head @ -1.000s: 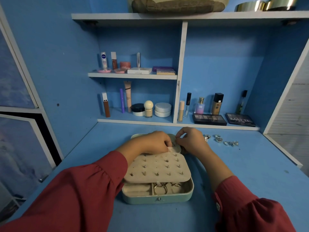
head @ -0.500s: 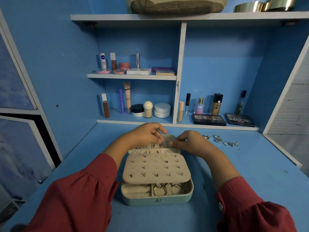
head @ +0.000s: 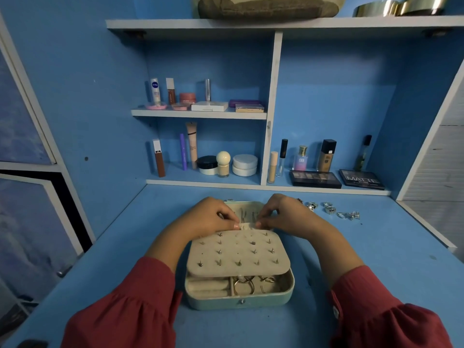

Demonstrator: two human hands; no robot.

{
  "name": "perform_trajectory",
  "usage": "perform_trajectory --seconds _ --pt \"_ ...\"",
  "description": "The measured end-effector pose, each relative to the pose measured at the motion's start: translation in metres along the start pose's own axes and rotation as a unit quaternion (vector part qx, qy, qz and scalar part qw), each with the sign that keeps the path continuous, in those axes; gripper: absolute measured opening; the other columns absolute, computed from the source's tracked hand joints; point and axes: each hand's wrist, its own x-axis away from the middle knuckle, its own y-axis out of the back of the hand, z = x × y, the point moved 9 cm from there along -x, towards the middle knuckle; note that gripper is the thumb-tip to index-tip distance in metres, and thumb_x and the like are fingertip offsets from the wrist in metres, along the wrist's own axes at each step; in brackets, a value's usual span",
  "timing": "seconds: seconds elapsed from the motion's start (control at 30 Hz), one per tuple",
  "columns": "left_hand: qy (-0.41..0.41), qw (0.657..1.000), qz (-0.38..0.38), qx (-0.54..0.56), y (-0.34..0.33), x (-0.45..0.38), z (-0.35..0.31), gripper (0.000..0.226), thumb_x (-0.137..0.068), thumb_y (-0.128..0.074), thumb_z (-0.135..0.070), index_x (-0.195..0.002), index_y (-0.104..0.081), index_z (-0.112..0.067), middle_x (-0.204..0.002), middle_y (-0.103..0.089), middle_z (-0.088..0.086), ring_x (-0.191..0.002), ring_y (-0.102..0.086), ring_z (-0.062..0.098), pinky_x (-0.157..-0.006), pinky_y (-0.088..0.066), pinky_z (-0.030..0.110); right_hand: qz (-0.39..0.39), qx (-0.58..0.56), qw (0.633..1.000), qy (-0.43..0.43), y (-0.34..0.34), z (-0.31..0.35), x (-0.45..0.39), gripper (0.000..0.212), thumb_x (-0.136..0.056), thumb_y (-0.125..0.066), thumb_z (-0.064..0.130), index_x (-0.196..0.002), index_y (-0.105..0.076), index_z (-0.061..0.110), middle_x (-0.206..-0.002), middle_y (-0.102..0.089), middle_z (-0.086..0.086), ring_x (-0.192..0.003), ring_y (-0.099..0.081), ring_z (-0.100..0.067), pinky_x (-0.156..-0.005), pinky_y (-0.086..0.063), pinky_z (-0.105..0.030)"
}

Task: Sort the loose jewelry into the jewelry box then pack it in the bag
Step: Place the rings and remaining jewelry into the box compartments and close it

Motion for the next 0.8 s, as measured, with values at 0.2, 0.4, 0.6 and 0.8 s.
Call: perform_trajectory --seconds 0.2,0.4,0.6,0.8 --pt "0.005 0.999 -0.009 -0.030 -0.006 -0.002 0.003 0.004 -0.085 -0.070 -0.015 -0.084 -0.071 -0.020 -0.083 -0.065 -0.013 -0.076 -0.059 0.001 -0.071 -0.047 0.016 0.030 0.029 0.999 0.026 -0.013 0.001 -0.009 0.005 -0.090 -0.063 0.016 -0.086 -0.063 0.018 -0.077 -0.053 0.017 -0.071 -0.049 0.000 -0.060 -0.038 -0.004" --pt "0.019 0.999 -0.016 -0.022 -0.006 -0.004 0.008 0.007 -0.090 -0.064 -0.017 -0.084 -0.067 -0.020 -0.083 -0.064 -0.008 -0.071 -0.056 0.004 -0.066 -0.045 0.019 0.005 0.028 1.000 -0.003 -0.013 -0.007 -0.013 0.012 -0.100 -0.043 0.015 -0.101 -0.055 0.013 -0.086 -0.055 0.013 -0.085 -0.052 -0.010 -0.066 -0.038 -0.014" --pt "0.010 1.000 0.003 -0.008 -0.011 -0.006 0.009 0.014 -0.093 -0.059 -0.016 -0.091 -0.066 -0.029 -0.090 -0.066 -0.003 -0.077 -0.060 0.015 -0.071 -0.050 0.029 0.021 0.043 0.999 0.013 -0.022 -0.008 -0.016 0.022 -0.095 -0.054 0.037 -0.113 -0.063 0.030 -0.092 -0.060 0.007 -0.093 -0.052 -0.015 -0.078 -0.040 -0.027" --pt "0.004 0.999 0.003 -0.038 -0.012 -0.007 0.010 0.017 -0.093 -0.059 -0.016 -0.103 -0.071 -0.019 -0.098 -0.068 0.003 -0.083 -0.063 0.020 -0.078 -0.051 0.032 0.034 0.051 0.998 0.033 -0.024 -0.003 -0.015 0.019 -0.085 -0.062 0.050 -0.099 -0.071 0.041 -0.102 -0.069 0.011 -0.100 -0.054 -0.015 -0.091 -0.047 -0.035"
